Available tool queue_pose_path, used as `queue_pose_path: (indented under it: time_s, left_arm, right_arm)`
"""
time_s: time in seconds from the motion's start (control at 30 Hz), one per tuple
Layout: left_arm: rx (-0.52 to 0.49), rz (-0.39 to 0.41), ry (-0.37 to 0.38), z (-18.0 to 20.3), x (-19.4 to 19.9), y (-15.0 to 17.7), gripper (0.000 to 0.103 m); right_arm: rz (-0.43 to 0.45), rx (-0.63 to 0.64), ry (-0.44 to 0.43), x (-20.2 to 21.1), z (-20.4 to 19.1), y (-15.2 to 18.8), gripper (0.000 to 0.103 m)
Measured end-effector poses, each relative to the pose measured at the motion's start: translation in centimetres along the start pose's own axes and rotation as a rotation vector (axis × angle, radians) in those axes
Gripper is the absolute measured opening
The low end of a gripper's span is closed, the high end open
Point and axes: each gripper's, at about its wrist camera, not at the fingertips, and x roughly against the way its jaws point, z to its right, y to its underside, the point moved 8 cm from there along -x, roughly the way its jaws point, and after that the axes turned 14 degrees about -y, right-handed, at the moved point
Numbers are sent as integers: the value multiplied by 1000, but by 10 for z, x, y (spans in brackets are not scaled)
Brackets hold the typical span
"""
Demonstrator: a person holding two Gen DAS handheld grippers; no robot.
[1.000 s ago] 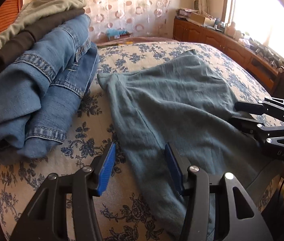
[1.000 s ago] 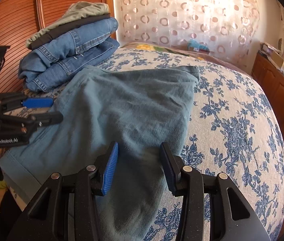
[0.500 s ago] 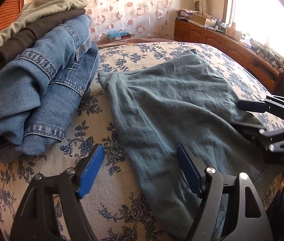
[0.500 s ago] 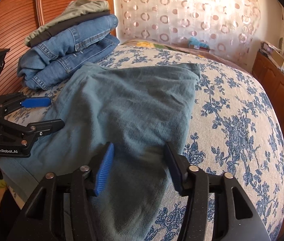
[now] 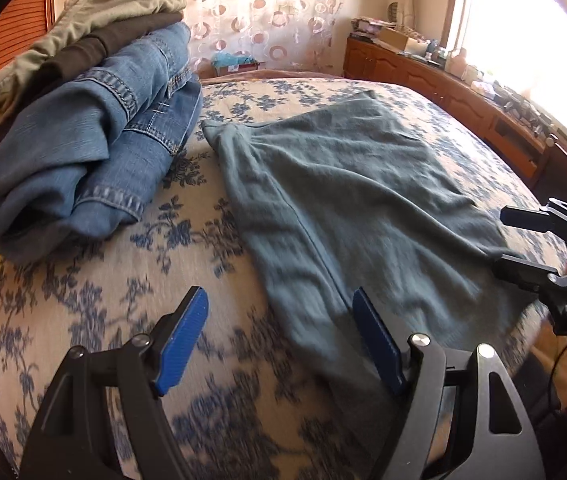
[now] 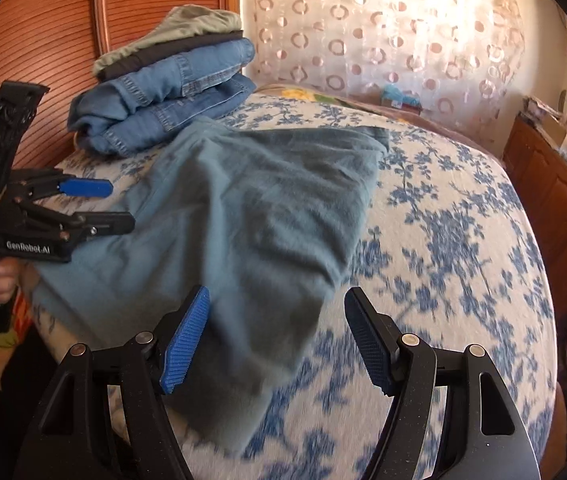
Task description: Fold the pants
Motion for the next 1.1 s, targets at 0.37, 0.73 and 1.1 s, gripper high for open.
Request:
queue_pose_path:
  time_s: [0.37, 0.73, 1.1]
  left_arm:
    - [87, 23, 21, -8, 32, 24, 65]
    - [56, 18, 93, 11, 51, 37, 29]
    - [60, 54, 126, 20, 74, 36, 9]
  right_arm:
    - [25, -57, -11, 17, -9, 16, 66]
    - [13, -66, -14, 23, -11, 29, 66]
    - [12, -75, -16, 22, -9, 29, 66]
